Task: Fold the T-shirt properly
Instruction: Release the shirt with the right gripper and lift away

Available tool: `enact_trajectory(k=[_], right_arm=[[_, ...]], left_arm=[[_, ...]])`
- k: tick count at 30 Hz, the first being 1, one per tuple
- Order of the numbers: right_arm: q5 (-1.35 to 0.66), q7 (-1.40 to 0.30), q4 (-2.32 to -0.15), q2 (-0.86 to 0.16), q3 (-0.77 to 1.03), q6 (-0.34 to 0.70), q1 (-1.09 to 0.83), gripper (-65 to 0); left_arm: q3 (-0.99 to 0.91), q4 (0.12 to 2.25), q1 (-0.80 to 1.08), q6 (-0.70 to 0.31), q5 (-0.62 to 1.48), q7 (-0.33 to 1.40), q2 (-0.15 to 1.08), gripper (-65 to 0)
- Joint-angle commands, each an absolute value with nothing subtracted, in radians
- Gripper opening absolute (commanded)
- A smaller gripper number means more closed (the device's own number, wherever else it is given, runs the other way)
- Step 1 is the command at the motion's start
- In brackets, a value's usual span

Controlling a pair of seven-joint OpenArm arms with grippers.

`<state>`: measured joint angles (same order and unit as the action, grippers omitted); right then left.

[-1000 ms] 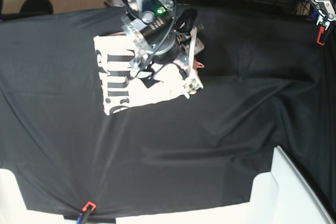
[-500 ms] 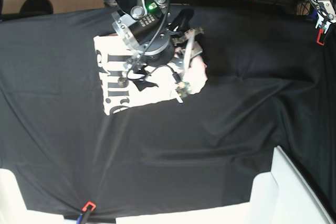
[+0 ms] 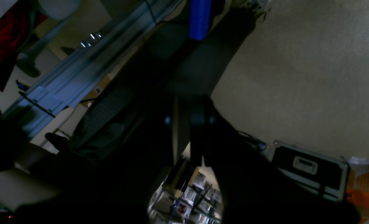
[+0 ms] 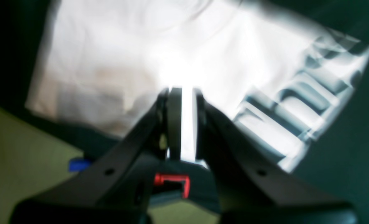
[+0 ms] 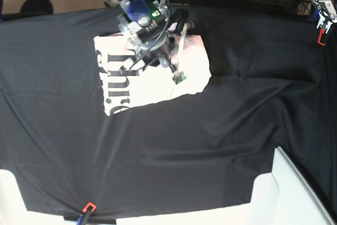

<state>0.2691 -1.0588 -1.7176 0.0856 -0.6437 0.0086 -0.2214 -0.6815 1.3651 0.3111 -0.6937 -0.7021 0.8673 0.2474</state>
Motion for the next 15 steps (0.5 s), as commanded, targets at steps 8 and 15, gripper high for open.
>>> enact_trajectory(k=[8, 15], right_arm=[[0.278, -0.981, -1.601, 0.091, -0.639, 0.004, -0.266, -59.8], [0.278, -0.983, -1.555, 0.090, -0.549, 0.004, -0.277, -59.8]], left_arm=[[-0.690, 1.377, 0.294, -0.690, -0.716, 0.872, 0.268, -58.8], [-0.690, 1.377, 0.294, -0.690, -0.716, 0.872, 0.268, -58.8]])
